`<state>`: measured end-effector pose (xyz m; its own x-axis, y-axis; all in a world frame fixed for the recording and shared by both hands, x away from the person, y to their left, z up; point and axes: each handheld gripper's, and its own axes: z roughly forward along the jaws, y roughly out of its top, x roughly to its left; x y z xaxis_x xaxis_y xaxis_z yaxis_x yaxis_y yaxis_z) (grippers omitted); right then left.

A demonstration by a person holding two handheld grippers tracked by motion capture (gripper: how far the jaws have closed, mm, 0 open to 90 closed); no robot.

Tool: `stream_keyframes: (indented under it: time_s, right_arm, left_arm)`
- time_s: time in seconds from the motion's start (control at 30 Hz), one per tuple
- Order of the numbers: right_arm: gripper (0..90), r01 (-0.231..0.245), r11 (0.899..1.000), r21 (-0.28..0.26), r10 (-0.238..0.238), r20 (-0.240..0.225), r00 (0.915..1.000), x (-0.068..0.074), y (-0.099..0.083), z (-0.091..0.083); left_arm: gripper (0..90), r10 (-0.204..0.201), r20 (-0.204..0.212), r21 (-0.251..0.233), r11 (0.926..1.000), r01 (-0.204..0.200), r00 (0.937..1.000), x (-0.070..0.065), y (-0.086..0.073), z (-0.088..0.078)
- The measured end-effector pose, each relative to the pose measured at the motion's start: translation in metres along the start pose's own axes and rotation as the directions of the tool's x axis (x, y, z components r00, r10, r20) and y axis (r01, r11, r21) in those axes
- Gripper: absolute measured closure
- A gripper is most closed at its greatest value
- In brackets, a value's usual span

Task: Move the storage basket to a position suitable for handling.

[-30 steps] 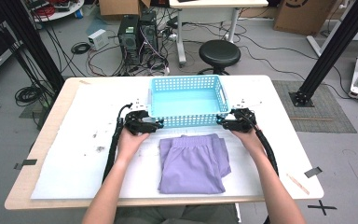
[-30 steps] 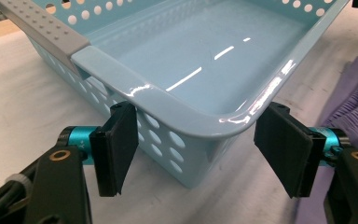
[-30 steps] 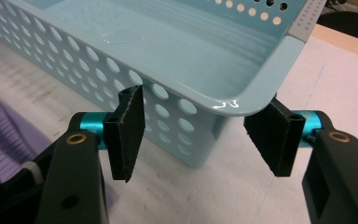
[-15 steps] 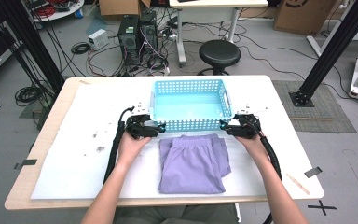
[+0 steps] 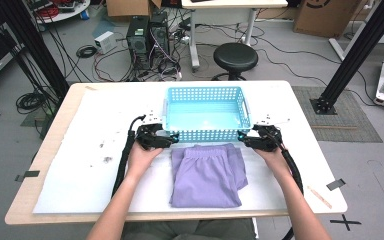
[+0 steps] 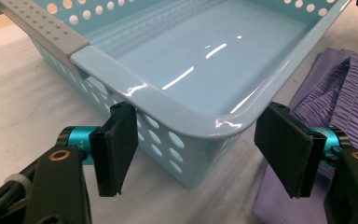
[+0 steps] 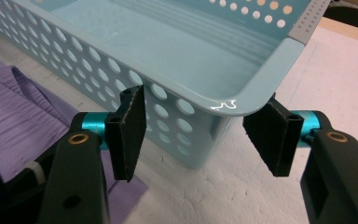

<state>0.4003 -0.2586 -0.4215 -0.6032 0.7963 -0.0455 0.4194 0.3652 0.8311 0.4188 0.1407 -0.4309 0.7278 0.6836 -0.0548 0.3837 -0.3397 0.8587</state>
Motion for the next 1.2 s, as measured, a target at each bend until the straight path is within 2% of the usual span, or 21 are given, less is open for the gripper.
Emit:
stream_keyframes:
  time_s: [0.8, 0.97, 1.1, 1.2]
  right_arm:
    - [40.7, 0.012, 1.000, -0.004, -0.012, 0.002, 0.9999, 0.003, -0.004, -0.004]
    - [32.8, -0.027, 0.999, -0.016, 0.027, -0.031, 0.9992, -0.001, -0.004, -0.004]
    - [29.1, -0.075, 0.997, -0.032, 0.073, -0.056, 0.9958, -0.006, -0.007, -0.010]
    - [27.4, -0.081, 0.996, -0.029, 0.080, -0.054, 0.9954, -0.008, -0.011, -0.018]
  left_arm:
    - [30.4, 0.008, -0.006, -0.008, 0.9999, -0.008, 0.9999, -0.003, -0.004, -0.001]
    - [27.3, 0.016, -0.025, -0.030, 0.9994, -0.017, 0.9996, -0.005, -0.003, -0.006]
    - [26.3, 0.011, -0.028, -0.063, 0.9979, -0.013, 0.9996, -0.007, -0.004, -0.019]
    - [26.0, 0.013, -0.038, -0.082, 0.9965, -0.016, 0.9992, -0.007, -0.008, -0.032]
